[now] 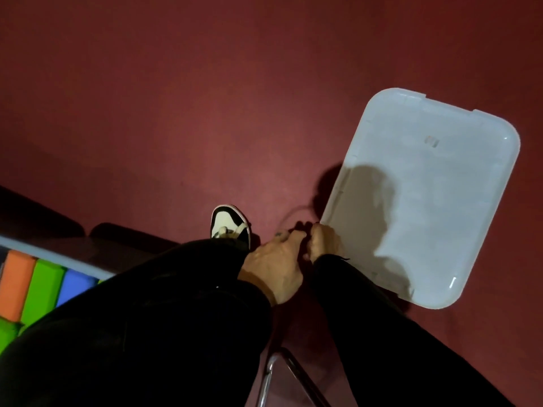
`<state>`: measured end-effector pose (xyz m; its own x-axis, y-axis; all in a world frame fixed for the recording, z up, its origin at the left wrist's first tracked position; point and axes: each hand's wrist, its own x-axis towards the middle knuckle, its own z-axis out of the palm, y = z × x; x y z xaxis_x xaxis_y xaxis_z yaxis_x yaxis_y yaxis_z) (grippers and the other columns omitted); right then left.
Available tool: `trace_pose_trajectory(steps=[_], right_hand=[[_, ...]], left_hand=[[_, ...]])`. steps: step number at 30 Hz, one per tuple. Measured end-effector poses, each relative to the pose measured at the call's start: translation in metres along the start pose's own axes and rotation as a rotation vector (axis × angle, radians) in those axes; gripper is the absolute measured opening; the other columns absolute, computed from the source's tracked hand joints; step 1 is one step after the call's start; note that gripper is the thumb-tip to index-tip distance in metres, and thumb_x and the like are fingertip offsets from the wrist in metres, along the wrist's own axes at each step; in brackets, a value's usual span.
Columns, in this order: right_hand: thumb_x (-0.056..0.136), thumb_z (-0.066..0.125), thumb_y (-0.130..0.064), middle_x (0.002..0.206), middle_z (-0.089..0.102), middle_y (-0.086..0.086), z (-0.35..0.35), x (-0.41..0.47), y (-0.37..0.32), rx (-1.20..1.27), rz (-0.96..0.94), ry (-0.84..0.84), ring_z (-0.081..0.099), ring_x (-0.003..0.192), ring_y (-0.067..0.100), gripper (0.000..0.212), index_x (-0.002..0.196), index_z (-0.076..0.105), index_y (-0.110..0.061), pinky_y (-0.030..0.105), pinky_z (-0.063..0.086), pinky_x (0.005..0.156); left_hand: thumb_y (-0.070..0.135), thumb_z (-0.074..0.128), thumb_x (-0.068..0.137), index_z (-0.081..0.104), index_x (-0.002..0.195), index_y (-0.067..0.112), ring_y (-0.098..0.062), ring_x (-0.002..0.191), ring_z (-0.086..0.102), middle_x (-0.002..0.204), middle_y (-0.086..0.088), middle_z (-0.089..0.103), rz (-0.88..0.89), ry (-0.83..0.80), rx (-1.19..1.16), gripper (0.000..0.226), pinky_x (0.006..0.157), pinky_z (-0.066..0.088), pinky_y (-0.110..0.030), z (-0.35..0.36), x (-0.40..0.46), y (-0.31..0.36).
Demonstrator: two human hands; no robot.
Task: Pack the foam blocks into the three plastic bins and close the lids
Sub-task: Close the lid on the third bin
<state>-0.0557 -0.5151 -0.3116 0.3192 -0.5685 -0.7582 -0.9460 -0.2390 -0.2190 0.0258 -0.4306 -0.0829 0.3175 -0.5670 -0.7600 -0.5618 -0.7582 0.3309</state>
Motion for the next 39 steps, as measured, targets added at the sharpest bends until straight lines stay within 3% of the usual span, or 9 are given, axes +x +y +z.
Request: trace_pose_trajectory(steps=[6, 9, 11, 17, 20, 22, 27, 31, 39], right_hand=[[0.095, 0.059, -0.028, 0.115, 0.065, 0.016, -0.014, -0.021, -0.014, 0.245, 0.074, 0.135, 0.066, 0.102, 0.038, 0.044, 0.132, 0.037, -0.021, 0.043, 0.05, 0.081], [0.089, 0.063, -0.025, 0.127, 0.064, 0.014, -0.03, -0.044, -0.015, 0.465, 0.183, 0.169, 0.064, 0.111, 0.037, 0.07, 0.149, 0.027, -0.025, 0.045, 0.049, 0.093], [0.085, 0.06, -0.025, 0.133, 0.062, 0.008, -0.045, -0.06, -0.018, 0.576, 0.209, 0.199, 0.062, 0.118, 0.034, 0.067, 0.15, 0.039, -0.029, 0.047, 0.048, 0.102], [0.085, 0.057, -0.021, 0.106, 0.059, 0.003, -0.113, -0.117, -0.047, 0.874, 0.121, 0.422, 0.059, 0.094, 0.025, 0.036, 0.118, 0.071, -0.025, 0.034, 0.044, 0.089], [0.078, 0.055, -0.024, 0.083, 0.051, 0.002, -0.145, -0.158, -0.067, 1.017, -0.02, 0.519, 0.05, 0.075, 0.024, 0.007, 0.071, 0.052, -0.024, 0.034, 0.038, 0.072], [0.077, 0.055, -0.025, 0.081, 0.044, -0.002, -0.162, -0.184, -0.076, 1.156, -0.104, 0.529, 0.043, 0.064, 0.014, 0.006, 0.072, 0.054, -0.022, 0.031, 0.037, 0.069], [0.087, 0.051, 0.005, 0.081, 0.055, -0.003, -0.206, -0.261, -0.088, 1.471, -0.377, 0.357, 0.049, 0.064, 0.006, 0.03, 0.098, 0.071, -0.015, 0.022, 0.043, 0.063], [0.082, 0.045, 0.007, 0.094, 0.057, 0.005, -0.237, -0.331, -0.109, 1.47, -0.576, 0.132, 0.05, 0.084, 0.019, 0.04, 0.111, 0.072, -0.003, 0.033, 0.043, 0.076], [0.073, 0.052, -0.004, 0.106, 0.058, 0.016, -0.245, -0.449, -0.193, 1.307, -0.901, -0.244, 0.05, 0.095, 0.031, 0.052, 0.122, 0.069, -0.002, 0.046, 0.041, 0.083]], left_hand=[[0.018, 0.046, 0.091, 0.04, 0.146, 0.025, -0.032, 0.124, 0.055, 0.144, -0.002, 0.047, 0.014, 0.002, -0.031, 0.055, 0.1, 0.048, -0.047, -0.008, 0.01, 0.0], [0.02, 0.045, 0.093, 0.044, 0.144, 0.023, -0.033, 0.121, 0.057, 0.143, -0.005, 0.047, 0.012, 0.041, -0.091, 0.051, 0.098, 0.048, -0.049, -0.015, 0.01, 0.008], [0.015, 0.049, 0.09, 0.042, 0.148, 0.022, -0.032, 0.122, 0.057, 0.144, -0.007, 0.046, 0.011, 0.072, -0.127, 0.059, 0.099, 0.049, -0.049, -0.019, 0.008, 0.013], [0.007, 0.048, 0.084, 0.044, 0.145, 0.024, -0.031, 0.127, 0.052, 0.142, -0.006, 0.047, 0.014, 0.189, -0.153, 0.064, 0.103, 0.046, -0.046, -0.037, -0.022, 0.023], [0.007, 0.046, 0.084, 0.041, 0.149, 0.022, -0.034, 0.133, 0.048, 0.149, -0.009, 0.041, 0.028, 0.278, -0.081, 0.066, 0.108, 0.042, -0.045, -0.053, -0.048, 0.029], [0.009, 0.045, 0.084, 0.038, 0.15, 0.024, -0.037, 0.129, 0.05, 0.148, -0.009, 0.041, 0.037, 0.332, -0.063, 0.068, 0.105, 0.044, -0.048, -0.062, -0.069, 0.032], [0.01, 0.041, 0.083, 0.035, 0.15, 0.025, -0.04, 0.121, 0.054, 0.146, -0.01, 0.039, 0.04, 0.498, -0.103, 0.069, 0.101, 0.046, -0.05, -0.09, -0.126, 0.02], [0.011, 0.042, 0.086, 0.037, 0.149, 0.02, -0.039, 0.12, 0.056, 0.146, -0.011, 0.038, -0.006, 0.614, -0.098, 0.064, 0.102, 0.047, -0.049, -0.109, -0.179, -0.004], [0.012, 0.037, 0.09, 0.04, 0.148, 0.021, -0.036, 0.119, 0.055, 0.141, -0.01, 0.042, -0.105, 0.856, -0.205, 0.058, 0.103, 0.045, -0.053, -0.119, -0.278, -0.073]])
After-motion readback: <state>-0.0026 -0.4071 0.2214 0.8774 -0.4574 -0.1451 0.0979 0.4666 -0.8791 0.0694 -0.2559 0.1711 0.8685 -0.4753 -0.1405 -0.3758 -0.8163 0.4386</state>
